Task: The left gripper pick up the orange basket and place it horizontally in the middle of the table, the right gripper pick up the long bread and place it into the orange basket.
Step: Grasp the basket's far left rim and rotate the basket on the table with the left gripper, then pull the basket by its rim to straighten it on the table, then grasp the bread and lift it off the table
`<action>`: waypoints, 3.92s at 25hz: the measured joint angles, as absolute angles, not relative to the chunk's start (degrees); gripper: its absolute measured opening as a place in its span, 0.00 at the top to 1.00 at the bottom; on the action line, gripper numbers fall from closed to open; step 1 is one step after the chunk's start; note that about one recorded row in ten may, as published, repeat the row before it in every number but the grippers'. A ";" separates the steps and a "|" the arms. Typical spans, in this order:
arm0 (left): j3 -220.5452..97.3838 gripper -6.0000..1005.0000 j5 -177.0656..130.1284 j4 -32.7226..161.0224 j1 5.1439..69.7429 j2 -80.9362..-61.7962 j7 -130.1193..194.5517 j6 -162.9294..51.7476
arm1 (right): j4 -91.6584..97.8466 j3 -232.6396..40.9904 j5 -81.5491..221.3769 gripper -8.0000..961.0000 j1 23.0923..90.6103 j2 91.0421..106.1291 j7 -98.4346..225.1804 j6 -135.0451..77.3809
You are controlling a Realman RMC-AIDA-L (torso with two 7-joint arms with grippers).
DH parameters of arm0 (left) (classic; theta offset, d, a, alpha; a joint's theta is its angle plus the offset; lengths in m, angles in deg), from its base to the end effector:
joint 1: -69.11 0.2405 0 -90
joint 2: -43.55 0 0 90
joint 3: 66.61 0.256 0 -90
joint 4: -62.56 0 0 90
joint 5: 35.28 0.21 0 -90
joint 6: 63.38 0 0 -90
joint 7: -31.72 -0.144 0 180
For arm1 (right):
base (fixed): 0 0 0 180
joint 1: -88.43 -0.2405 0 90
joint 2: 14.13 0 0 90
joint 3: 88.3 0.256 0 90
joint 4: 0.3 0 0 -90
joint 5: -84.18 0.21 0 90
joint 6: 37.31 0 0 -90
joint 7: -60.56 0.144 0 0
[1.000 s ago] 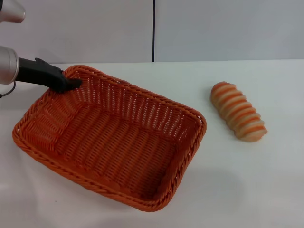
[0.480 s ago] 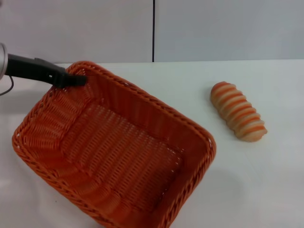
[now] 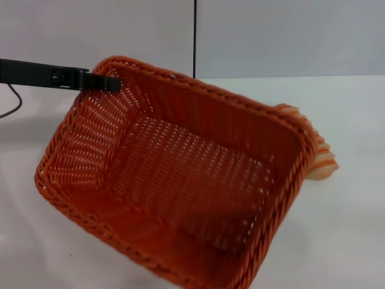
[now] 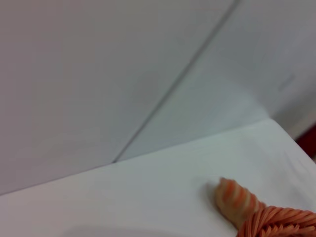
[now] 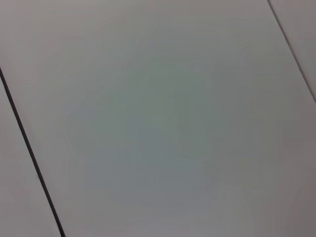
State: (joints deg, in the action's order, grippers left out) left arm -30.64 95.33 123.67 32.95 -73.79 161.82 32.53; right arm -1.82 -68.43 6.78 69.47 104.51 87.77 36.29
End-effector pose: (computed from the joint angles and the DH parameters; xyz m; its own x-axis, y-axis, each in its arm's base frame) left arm -0.2283 0.3674 0.0759 0.5349 0.7557 0.3779 0.8340 -0.5439 -0.0928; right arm 0.4133 0.2676 0.0569 0.4379 0.1941 -0.8778 -0.8753 0.3150 -0.3670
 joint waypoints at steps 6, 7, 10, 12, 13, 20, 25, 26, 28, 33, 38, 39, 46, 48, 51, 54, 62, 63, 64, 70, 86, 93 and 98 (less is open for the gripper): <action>-30.56 0.82 93.93 121.87 36.33 -74.55 164.86 26.42 | -1.05 -68.14 6.92 0.34 69.41 104.53 87.79 36.13; -30.30 0.82 92.95 120.48 37.41 -74.65 165.11 24.87 | -0.83 -68.02 7.00 0.34 69.41 104.53 87.79 35.87; -29.98 0.82 88.87 116.89 40.21 -74.67 164.58 23.05 | -0.04 -67.91 7.16 0.34 69.24 104.51 87.81 34.84; -29.96 0.82 87.00 115.76 41.65 -74.65 164.22 23.10 | 0.21 -67.90 7.17 0.34 69.07 104.49 87.80 34.59; -29.96 0.82 86.02 115.43 42.84 -74.71 164.15 23.16 | 0.37 -67.90 7.17 0.34 68.89 104.47 87.80 34.40; -27.33 0.79 81.68 114.70 47.47 -75.04 164.05 21.98 | 0.87 -68.35 6.89 0.34 67.21 104.43 87.81 33.50; -26.25 0.77 80.40 114.68 49.52 -75.00 164.03 20.91 | 0.92 -68.42 6.81 0.34 66.77 104.43 87.80 33.38; -26.23 0.76 80.38 114.68 49.90 -75.04 164.01 20.86 | 0.92 -68.42 6.81 0.34 66.77 104.43 87.80 33.38; -26.23 0.76 80.29 114.67 50.15 -75.06 163.95 20.81 | 0.93 -68.47 6.79 0.34 66.77 104.44 87.80 33.34; -26.61 0.73 78.05 114.66 51.09 -74.78 163.36 20.63 | 0.93 -68.55 6.73 0.34 66.97 104.44 87.80 33.34; -26.67 0.71 77.54 115.27 51.51 -74.41 163.76 21.78 | 0.93 -68.62 6.66 0.34 67.31 104.44 87.80 33.34; -26.67 0.71 77.54 115.27 51.51 -74.41 163.76 21.78 | 0.93 -68.62 6.66 0.34 67.31 104.44 87.80 33.34; -26.80 0.60 77.82 115.47 51.63 -74.33 164.20 22.81 | 0.93 -68.61 6.66 0.34 67.22 104.44 87.80 33.34; -26.75 0.52 77.83 115.48 51.77 -74.27 164.47 23.21 | 0.93 -68.61 6.66 0.34 67.07 104.44 87.80 33.35; -26.69 0.44 77.90 115.47 51.86 -74.10 164.78 23.96 | 1.37 -68.60 6.66 0.34 66.86 104.37 87.80 33.35; -26.80 0.43 77.97 115.47 52.12 -73.89 164.84 24.45 | 1.50 -68.61 6.66 0.34 66.79 104.36 87.80 33.35; -27.19 0.43 78.01 115.96 52.42 -72.38 164.16 24.64 | 2.46 -69.42 6.63 0.34 66.31 103.86 88.45 33.39; -28.63 0.43 77.71 115.97 52.40 -71.75 162.28 24.57 | 3.06 -70.56 6.45 0.34 66.21 103.61 89.87 33.39; -28.63 0.43 77.71 115.97 52.40 -71.75 162.28 24.57 | 3.89 -72.02 6.17 0.34 66.13 103.32 92.03 33.39; -39.97 0.43 66.03 114.24 51.69 -74.02 138.36 25.76 | 18.17 -87.72 -2.09 0.34 65.93 102.04 121.45 33.18; -39.67 0.43 39.69 80.15 48.02 -74.75 82.38 36.55 | 52.51 -111.72 -41.83 0.34 56.23 94.65 173.54 50.00; -40.08 0.42 39.42 77.71 48.09 -74.55 81.61 36.39 | 52.52 -121.12 -47.99 0.34 50.10 95.02 176.64 49.39; -40.11 0.42 39.32 76.61 48.43 -74.63 81.85 36.27 | 52.08 -128.23 -54.14 0.34 46.88 97.76 178.77 45.74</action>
State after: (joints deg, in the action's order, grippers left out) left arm -40.11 39.32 76.61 48.43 -74.63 81.85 36.27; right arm 52.08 -128.23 -54.14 46.88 97.76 178.77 45.74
